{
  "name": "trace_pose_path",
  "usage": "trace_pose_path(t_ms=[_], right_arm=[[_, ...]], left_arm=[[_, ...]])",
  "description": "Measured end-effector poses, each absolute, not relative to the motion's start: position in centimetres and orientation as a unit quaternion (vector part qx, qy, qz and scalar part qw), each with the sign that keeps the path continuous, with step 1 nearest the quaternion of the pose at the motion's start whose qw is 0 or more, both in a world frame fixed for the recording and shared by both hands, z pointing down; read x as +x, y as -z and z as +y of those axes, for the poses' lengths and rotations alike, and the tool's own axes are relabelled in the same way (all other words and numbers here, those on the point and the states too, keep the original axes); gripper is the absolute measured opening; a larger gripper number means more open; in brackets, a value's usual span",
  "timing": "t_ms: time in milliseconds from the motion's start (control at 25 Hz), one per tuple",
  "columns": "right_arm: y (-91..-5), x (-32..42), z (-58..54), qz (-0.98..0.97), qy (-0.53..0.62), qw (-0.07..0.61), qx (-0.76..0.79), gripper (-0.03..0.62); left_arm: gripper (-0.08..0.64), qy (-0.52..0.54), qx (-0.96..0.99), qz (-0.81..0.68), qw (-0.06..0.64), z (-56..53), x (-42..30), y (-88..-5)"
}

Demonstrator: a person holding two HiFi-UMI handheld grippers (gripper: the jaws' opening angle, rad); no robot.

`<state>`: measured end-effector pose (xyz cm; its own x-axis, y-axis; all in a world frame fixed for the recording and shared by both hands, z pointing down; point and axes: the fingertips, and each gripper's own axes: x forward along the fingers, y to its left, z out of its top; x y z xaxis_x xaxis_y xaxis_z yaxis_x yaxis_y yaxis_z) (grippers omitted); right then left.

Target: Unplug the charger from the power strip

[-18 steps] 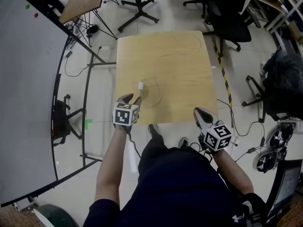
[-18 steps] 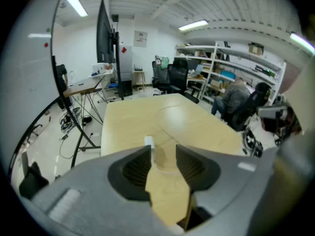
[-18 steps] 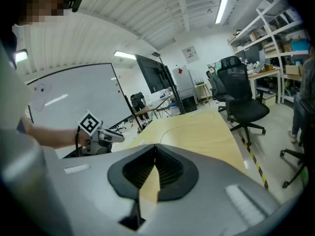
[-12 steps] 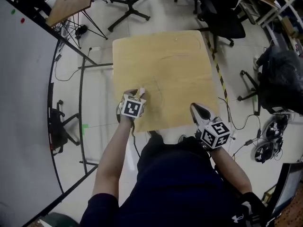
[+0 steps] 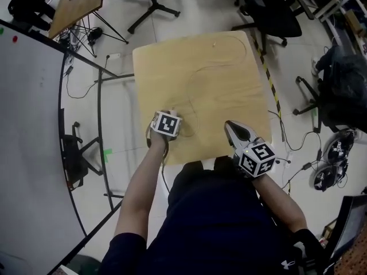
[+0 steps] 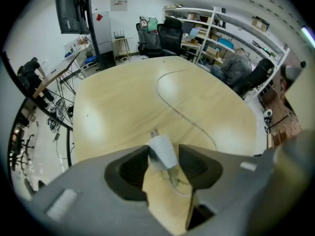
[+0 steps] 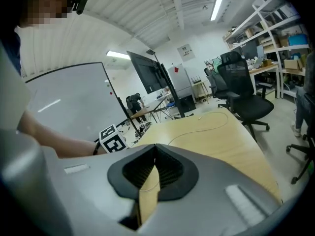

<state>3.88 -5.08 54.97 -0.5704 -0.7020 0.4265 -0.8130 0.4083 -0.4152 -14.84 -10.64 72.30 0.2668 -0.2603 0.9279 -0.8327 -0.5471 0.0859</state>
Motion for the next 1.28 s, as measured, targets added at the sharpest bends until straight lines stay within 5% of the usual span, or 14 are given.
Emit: trace_pose_path(t_ms=[280, 400, 680, 800, 840, 920, 1280], right_arm=[[-55.4, 4.8, -7.2, -0.849, -0.298, 0.087, 0.426, 0.01], [-56.1, 5.2, -7.5, -0.853, -0.303, 0.09, 0.416, 0.009], [-56.2, 3.5, -8.4, -0.891, -0.267, 0.12, 0.347, 0.011], [-53.4, 1.4, -7.6, -0.937, -0.19, 0.128, 0.262, 0.025], [-52.6, 0.8, -7.0, -0.95, -0.155, 0.14, 0.233, 0.124], [-51.8, 0.0, -5.8, -0.963, -0.087, 0.174, 0.186, 0.192], [-51.8, -3.6, -5.8, -0.92, 0.211, 0.283, 0.168, 0.222]], left_arm=[[0.146, -0.475, 0.703, -0.376, 0.372, -8.9, -15.6, -73.7], [0.14, -0.39, 0.725, -0.372, 0.43, -8.6, -14.2, -72.5], [0.138, -0.159, 0.824, -0.336, 0.427, -9.6, -10.0, -60.7], [0.138, -0.081, 0.836, -0.34, 0.423, -10.6, -9.8, -55.6], [0.138, -0.059, 0.838, -0.34, 0.423, -10.9, -10.0, -54.2], [0.138, -0.016, 0.839, -0.337, 0.426, -11.6, -10.5, -51.7], [0.138, 0.098, 0.837, -0.306, 0.444, -12.0, -12.0, -43.7]])
